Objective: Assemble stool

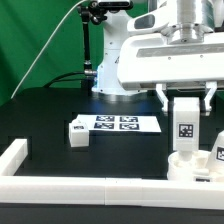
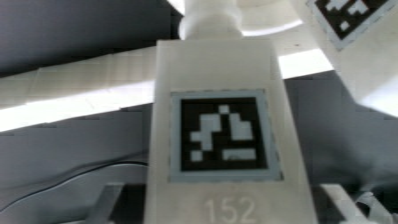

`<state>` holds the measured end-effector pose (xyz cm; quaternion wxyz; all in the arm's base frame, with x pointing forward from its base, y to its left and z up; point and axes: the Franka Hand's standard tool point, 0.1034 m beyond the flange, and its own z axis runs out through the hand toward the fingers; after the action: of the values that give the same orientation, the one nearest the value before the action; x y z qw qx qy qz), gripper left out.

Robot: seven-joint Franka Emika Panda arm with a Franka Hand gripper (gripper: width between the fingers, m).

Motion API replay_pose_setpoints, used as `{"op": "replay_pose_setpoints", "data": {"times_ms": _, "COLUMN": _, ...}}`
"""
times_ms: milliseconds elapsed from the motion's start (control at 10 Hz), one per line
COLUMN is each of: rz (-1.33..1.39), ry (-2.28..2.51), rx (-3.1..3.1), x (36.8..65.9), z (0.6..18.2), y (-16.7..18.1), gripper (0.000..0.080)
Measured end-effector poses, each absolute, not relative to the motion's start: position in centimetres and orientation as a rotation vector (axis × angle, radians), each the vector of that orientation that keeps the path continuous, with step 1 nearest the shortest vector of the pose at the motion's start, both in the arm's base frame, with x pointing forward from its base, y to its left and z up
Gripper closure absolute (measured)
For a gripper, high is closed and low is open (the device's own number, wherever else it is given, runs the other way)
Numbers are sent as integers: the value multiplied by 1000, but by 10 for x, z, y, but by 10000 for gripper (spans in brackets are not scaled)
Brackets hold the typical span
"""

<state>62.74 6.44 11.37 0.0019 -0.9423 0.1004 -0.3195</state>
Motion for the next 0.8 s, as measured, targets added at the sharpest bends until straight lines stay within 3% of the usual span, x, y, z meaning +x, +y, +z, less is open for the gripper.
{"op": "replay_pose_setpoints", "data": {"times_ms": 300, "rz": -1014, "ry": 189, "rx": -3008, "x": 613, "z": 104, "y": 59, "gripper": 462}}
{"op": "replay_pose_setpoints", "data": {"times_ms": 800, "rz": -995, "ry": 196, "rx": -3008, "x": 616, "z": 103, "y": 62, "gripper": 462}}
